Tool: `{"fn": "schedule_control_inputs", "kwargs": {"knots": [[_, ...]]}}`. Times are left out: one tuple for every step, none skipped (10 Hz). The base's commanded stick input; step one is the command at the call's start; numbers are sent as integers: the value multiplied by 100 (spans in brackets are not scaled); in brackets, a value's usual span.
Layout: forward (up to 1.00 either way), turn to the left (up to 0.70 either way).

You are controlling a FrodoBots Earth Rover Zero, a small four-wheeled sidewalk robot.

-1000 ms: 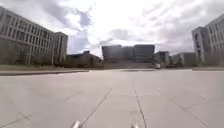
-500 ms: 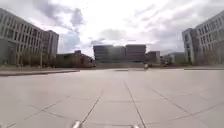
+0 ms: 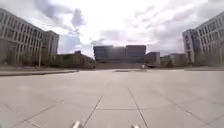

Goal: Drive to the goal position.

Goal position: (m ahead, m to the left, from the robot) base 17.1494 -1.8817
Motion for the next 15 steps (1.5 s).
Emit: {"fn": "schedule_control_inputs", "kwargs": {"knots": [[70, 0], [70, 0], [70, 0], [70, 0], [70, 0], [70, 0], [70, 0], [70, 0], [70, 0], [70, 0], [70, 0], [70, 0], [70, 0], [70, 0], [70, 0]]}}
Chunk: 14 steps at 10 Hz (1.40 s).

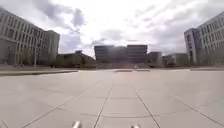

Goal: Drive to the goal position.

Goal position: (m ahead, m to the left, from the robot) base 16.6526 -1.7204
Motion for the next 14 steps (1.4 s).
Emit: {"fn": "schedule_control_inputs", "kwargs": {"knots": [[70, 0], [70, 0], [70, 0], [70, 0], [70, 0], [70, 0], [70, 0], [70, 0], [70, 0], [70, 0], [70, 0], [70, 0], [70, 0], [70, 0]]}}
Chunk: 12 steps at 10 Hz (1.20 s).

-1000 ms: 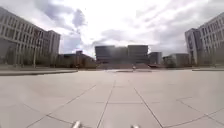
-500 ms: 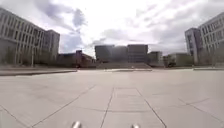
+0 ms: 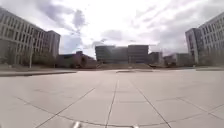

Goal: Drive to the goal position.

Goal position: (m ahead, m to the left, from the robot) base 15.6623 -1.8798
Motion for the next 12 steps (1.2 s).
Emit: {"fn": "schedule_control_inputs", "kwargs": {"knots": [[70, 0], [70, 0], [70, 0], [70, 0], [70, 0], [70, 0], [70, 0], [70, 0], [70, 0], [70, 0], [70, 0], [70, 0]]}}
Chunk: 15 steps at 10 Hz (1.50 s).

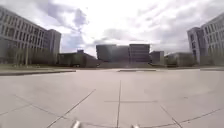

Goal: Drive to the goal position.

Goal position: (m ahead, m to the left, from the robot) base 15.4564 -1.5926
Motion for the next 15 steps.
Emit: {"fn": "schedule_control_inputs", "kwargs": {"knots": [[70, 0], [70, 0], [70, 0], [70, 0], [70, 0], [70, 0], [70, 0], [70, 0], [70, 0], [70, 0], [70, 0], [70, 0], [70, 0], [70, 0], [70, 0]]}}
